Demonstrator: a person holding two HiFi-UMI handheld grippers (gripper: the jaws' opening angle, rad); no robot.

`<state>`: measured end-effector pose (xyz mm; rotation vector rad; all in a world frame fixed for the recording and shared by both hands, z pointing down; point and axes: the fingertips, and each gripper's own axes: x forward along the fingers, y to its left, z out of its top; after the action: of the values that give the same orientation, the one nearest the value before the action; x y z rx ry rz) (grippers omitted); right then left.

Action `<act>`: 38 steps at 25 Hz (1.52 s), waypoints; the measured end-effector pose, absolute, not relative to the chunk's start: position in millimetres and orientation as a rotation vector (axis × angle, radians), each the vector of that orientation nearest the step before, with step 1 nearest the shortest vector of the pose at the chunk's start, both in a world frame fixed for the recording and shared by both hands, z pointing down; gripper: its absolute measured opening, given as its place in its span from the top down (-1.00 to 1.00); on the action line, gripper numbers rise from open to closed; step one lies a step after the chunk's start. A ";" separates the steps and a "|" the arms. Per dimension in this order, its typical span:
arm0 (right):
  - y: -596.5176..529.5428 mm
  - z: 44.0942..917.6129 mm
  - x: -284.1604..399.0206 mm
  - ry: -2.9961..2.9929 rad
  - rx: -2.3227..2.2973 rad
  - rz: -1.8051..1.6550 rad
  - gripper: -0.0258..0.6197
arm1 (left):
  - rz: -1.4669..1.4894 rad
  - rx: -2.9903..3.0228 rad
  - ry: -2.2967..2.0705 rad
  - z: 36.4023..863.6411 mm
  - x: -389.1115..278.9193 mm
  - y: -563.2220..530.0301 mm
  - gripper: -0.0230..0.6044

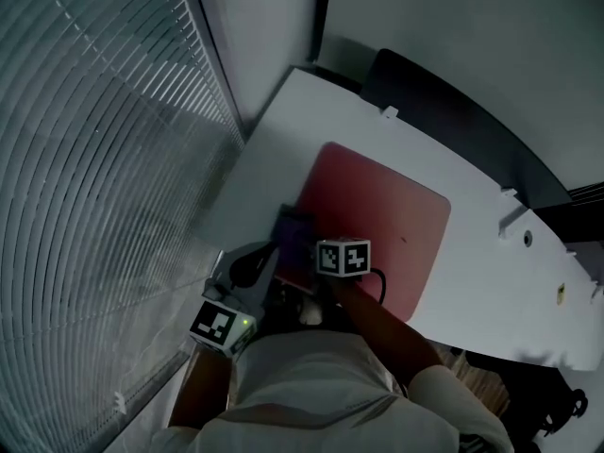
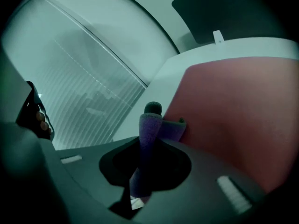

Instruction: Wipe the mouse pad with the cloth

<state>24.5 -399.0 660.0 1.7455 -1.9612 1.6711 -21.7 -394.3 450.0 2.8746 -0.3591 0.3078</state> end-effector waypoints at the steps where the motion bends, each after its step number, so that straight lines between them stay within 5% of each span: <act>1: -395.5 662.0 29.1 -1.943 1.760 1.677 0.77 | 0.306 2.882 -0.346 448.8 -17.4 -393.2 0.92; 23: -136.3 685.6 211.3 -1.612 2.138 1.735 0.77 | 0.340 2.944 -0.178 445.2 87.8 -223.8 0.92; 38: -11.3 667.5 271.5 -1.518 2.323 1.606 0.77 | 0.400 2.938 -0.279 448.7 81.9 -168.3 0.92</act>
<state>271.5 -11.3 667.5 2.3235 -1.5184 1.6059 81.9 -168.3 448.7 2.9385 -0.2793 0.4000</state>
